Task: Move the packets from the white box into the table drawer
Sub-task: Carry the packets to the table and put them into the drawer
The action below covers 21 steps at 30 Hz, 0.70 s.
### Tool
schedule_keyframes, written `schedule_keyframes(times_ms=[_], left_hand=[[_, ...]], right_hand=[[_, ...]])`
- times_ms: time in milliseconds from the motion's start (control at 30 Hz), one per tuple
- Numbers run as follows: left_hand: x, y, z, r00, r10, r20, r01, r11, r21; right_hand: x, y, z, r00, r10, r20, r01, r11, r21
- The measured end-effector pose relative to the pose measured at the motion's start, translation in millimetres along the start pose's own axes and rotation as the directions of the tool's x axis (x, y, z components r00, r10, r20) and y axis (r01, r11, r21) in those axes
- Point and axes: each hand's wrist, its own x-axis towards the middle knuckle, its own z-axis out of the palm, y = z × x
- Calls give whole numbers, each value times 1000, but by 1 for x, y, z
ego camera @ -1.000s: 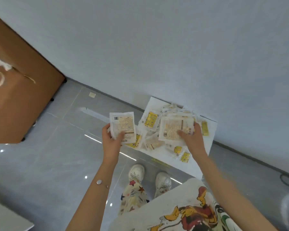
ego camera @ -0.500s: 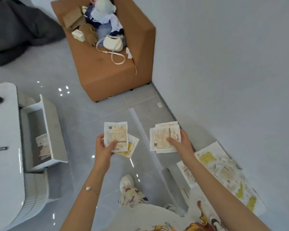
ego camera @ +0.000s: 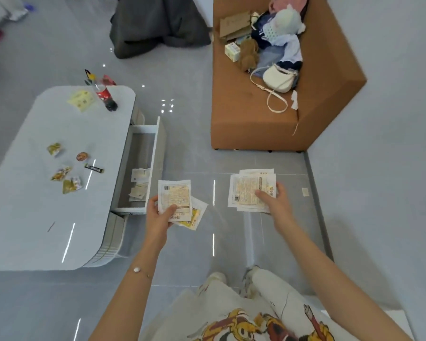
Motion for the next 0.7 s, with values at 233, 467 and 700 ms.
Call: schedule_keyframes(times_ms=[233,467,700], left_hand=[[64,21,2,985,-41,-165,12,985,-174],[118,50,36,928,-102,-359,-28,940,-340],[134,59,37,816,-196,-544,-131,854,-503]], right_hand=[[91,-38,68,978,0,208,25,993,-115],[186,-89,118,919,44,393,69,960,-270],[243,-137,183,823,97,559,138,921,-363]])
